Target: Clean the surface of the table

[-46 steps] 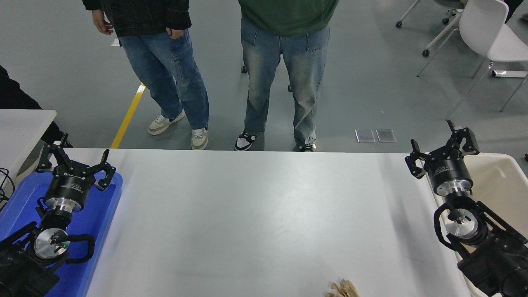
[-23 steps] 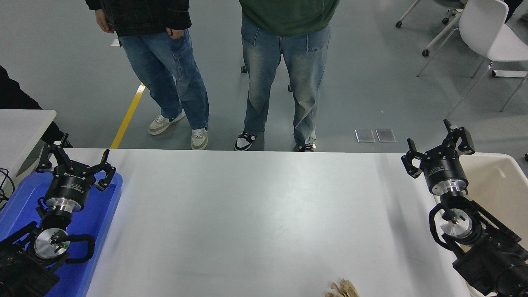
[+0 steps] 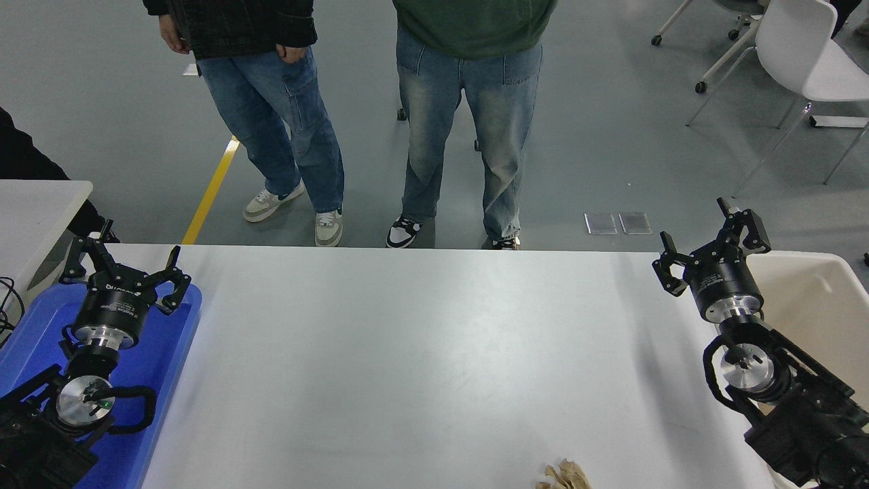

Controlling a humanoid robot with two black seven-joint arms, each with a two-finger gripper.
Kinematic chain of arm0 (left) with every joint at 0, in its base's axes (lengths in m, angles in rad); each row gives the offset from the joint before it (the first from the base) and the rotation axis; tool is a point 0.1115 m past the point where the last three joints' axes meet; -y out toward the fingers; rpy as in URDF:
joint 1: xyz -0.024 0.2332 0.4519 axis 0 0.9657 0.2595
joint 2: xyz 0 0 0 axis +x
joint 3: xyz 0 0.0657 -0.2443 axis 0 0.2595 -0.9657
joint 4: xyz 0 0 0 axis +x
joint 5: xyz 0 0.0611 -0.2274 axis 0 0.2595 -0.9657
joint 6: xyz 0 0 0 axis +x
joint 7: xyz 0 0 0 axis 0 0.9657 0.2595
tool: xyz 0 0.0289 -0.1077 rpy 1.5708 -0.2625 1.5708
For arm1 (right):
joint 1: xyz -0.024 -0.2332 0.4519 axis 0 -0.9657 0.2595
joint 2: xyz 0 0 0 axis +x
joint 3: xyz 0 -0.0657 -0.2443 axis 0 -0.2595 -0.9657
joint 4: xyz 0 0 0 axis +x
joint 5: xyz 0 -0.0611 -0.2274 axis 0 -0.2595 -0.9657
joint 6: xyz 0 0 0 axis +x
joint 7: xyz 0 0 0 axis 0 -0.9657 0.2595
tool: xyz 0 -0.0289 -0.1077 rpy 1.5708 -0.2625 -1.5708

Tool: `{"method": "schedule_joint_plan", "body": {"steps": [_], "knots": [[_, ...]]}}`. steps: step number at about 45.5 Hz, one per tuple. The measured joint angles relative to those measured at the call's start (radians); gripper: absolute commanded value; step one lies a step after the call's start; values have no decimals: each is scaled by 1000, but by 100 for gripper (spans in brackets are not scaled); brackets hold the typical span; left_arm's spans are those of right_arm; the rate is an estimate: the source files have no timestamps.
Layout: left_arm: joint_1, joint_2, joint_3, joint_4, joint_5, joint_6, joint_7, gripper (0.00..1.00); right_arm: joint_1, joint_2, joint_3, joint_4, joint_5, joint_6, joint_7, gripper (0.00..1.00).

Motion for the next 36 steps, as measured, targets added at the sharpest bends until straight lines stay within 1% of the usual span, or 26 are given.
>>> {"method": "schedule_joint_plan", "body": {"steps": [7,15,36], "knots": [[0,0,0,0,0,0,0,100,-13,-50,-16,92,0,-26,-33,100],[0,0,0,0,0,0,-1,100,-28,-139,-88,241,1,-78,-56,100],[0,0,0,0,0,0,-1,100,-37,-370,-249,572,-7,-164,-103,100]]}}
